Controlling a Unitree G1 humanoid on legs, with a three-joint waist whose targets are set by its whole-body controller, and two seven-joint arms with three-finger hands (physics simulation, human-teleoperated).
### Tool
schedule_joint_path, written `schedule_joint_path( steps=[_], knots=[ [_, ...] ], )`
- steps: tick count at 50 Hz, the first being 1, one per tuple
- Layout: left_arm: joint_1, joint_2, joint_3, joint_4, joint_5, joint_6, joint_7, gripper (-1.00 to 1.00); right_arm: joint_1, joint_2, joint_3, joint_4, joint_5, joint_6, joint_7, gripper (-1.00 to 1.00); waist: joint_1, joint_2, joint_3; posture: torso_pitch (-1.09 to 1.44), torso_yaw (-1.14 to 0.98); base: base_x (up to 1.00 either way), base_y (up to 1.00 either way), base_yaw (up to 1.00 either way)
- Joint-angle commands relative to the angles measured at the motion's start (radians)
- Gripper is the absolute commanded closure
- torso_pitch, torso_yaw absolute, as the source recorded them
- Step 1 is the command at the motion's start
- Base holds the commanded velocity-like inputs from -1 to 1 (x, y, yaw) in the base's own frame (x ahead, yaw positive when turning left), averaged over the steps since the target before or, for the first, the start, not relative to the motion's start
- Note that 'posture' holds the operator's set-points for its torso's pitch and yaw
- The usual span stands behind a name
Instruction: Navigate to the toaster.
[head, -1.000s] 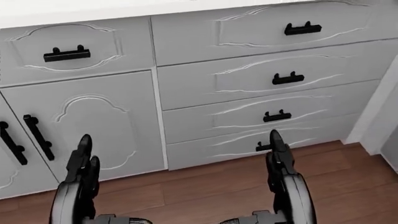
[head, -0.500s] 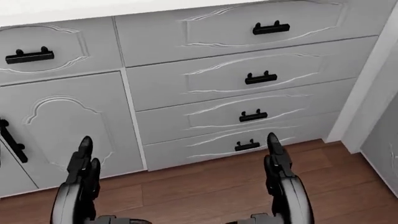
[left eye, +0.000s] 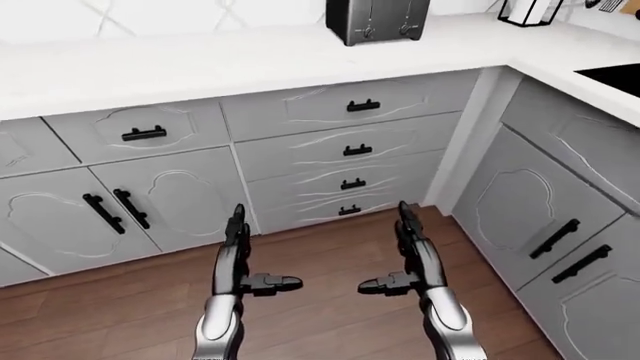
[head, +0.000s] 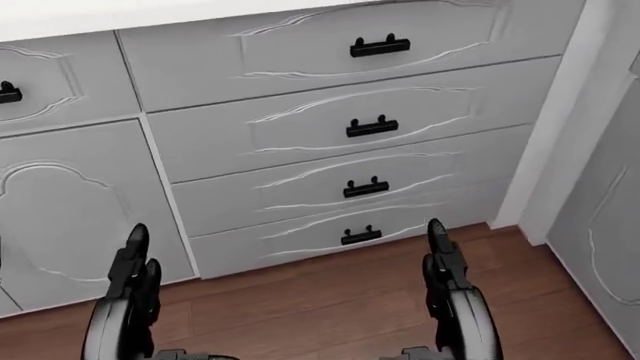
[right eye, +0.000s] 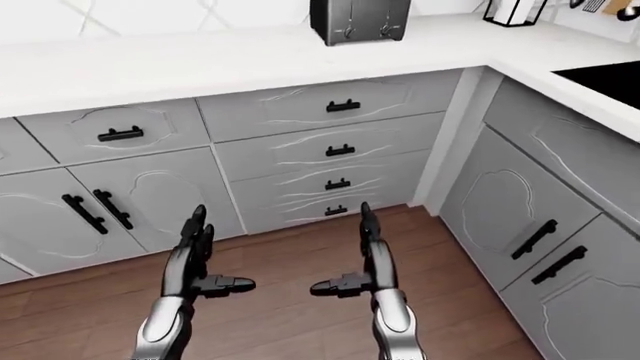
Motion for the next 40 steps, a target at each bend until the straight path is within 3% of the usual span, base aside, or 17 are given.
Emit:
schedule_joint_path(
  steps=[1, 5, 6, 7, 8, 10, 19, 22, 24, 27, 31, 33, 34, 35, 36, 38, 40],
  knots=[
    [-0.025, -0.003, -0.012, -0.051, -0.002, -0.037, -0.005, -1.0, -0.024, -0.007, -0.014, -0.047, 0.001, -0.04, -0.006, -1.0, -0.004, -0.001, -0.015, 0.0, 0.0, 0.0, -0.33, 0.0],
    [-0.025, -0.003, -0.012, -0.051, -0.002, -0.037, -0.005, -1.0, -0.021, -0.008, -0.014, -0.053, 0.001, -0.036, -0.004, -1.0, -0.001, -0.06, -0.008, 0.0, 0.0, 0.0, -0.33, 0.0],
    [-0.025, -0.003, -0.012, -0.051, -0.002, -0.037, -0.005, -1.0, -0.025, -0.008, -0.015, -0.044, 0.001, -0.043, -0.004, -1.0, -0.003, -0.089, -0.015, 0.0, 0.0, 0.0, -0.33, 0.0],
    [-0.025, -0.003, -0.012, -0.051, -0.002, -0.037, -0.005, -1.0, -0.026, -0.008, -0.015, -0.04, 0.001, -0.045, -0.003, -1.0, -0.008, -0.137, -0.029, 0.0, 0.0, 0.0, -0.33, 0.0],
    [-0.025, -0.003, -0.012, -0.051, -0.002, -0.037, -0.005, -1.0, -0.022, -0.008, -0.014, -0.051, 0.001, -0.038, -0.003, -1.0, -0.011, -0.116, -0.03, 0.0, 0.0, 0.0, -0.33, 0.0],
    [-0.025, -0.003, -0.012, -0.051, -0.002, -0.037, -0.005, -1.0, -0.022, -0.007, -0.014, -0.056, 0.0, -0.034, -0.004, -1.0, -0.015, -0.107, -0.008, 0.0, 0.0, 0.0, -0.33, 0.0],
    [-0.025, -0.003, -0.012, -0.051, -0.002, -0.037, -0.005, -1.0, -0.028, -0.007, -0.015, -0.034, 0.0, -0.05, -0.004, -1.0, -0.01, -0.021, 0.001, 0.0, 0.0, 0.0, -0.33, 0.0],
    [-0.025, -0.003, -0.012, -0.051, -0.002, -0.037, -0.005, -1.0, -0.029, -0.007, -0.016, -0.028, 0.001, -0.053, -0.004, -1.0, -0.009, 0.035, -0.007, 0.0, 0.0, 0.0, -0.33, 0.0],
    [-0.025, -0.003, -0.012, -0.051, -0.002, -0.037, -0.005, -1.0, -0.028, -0.007, -0.016, -0.033, 0.001, -0.049, -0.005, -1.0, 0.001, 0.007, -0.005, 0.0, 0.0, 0.0, -0.34, 0.0],
    [-0.025, -0.003, -0.012, -0.051, -0.002, -0.037, -0.005, -1.0, -0.025, -0.006, -0.016, -0.045, 0.002, -0.039, -0.006, -1.0, -0.003, 0.012, -0.016, 0.0, 0.0, 0.0, -0.33, 0.0],
    [-0.025, -0.003, -0.012, -0.051, -0.002, -0.037, -0.005, -1.0, -0.024, -0.006, -0.016, -0.053, 0.004, -0.031, -0.006, -1.0, -0.002, -0.024, -0.009, 0.0, 0.0, 0.0, -0.33, 0.0],
    [-0.025, -0.003, -0.012, -0.051, -0.002, -0.037, -0.005, -1.0, -0.026, -0.007, -0.017, -0.045, 0.004, -0.037, -0.005, -1.0, -0.002, -0.057, -0.009, 0.0, 0.0, 0.0, -0.33, 0.0],
    [-0.025, -0.003, -0.012, -0.051, -0.002, -0.037, -0.005, -1.0, -0.027, -0.008, -0.016, -0.044, 0.003, -0.038, -0.005, -1.0, -0.003, -0.085, -0.015, 0.0, 0.0, 0.0, -0.34, 0.0],
    [-0.025, -0.003, -0.012, -0.051, -0.002, -0.037, -0.005, -1.0, -0.021, -0.007, -0.014, -0.061, 0.001, -0.027, -0.005, -1.0, -0.007, -0.129, -0.029, 0.0, 0.0, 0.0, -0.34, 0.0],
    [-0.025, -0.003, -0.012, -0.051, -0.002, -0.037, -0.005, -1.0, -0.022, -0.007, -0.014, -0.058, 0.002, -0.03, -0.005, -1.0, -0.012, -0.123, -0.03, 0.0, 0.0, 0.0, -0.33, 0.0],
    [-0.025, -0.003, -0.012, -0.051, -0.002, -0.037, -0.005, -1.0, -0.021, -0.007, -0.014, -0.058, 0.001, -0.031, -0.004, -1.0, -0.016, -0.104, -0.01, 0.0, 0.0, 0.0, -0.33, 0.0],
    [-0.025, -0.003, -0.012, -0.051, -0.002, -0.037, -0.005, -1.0, -0.025, -0.008, -0.015, -0.045, 0.001, -0.041, -0.004, -1.0, -0.019, -0.082, -0.011, 0.0, 0.0, 0.0, -0.33, 0.0]
  ],
)
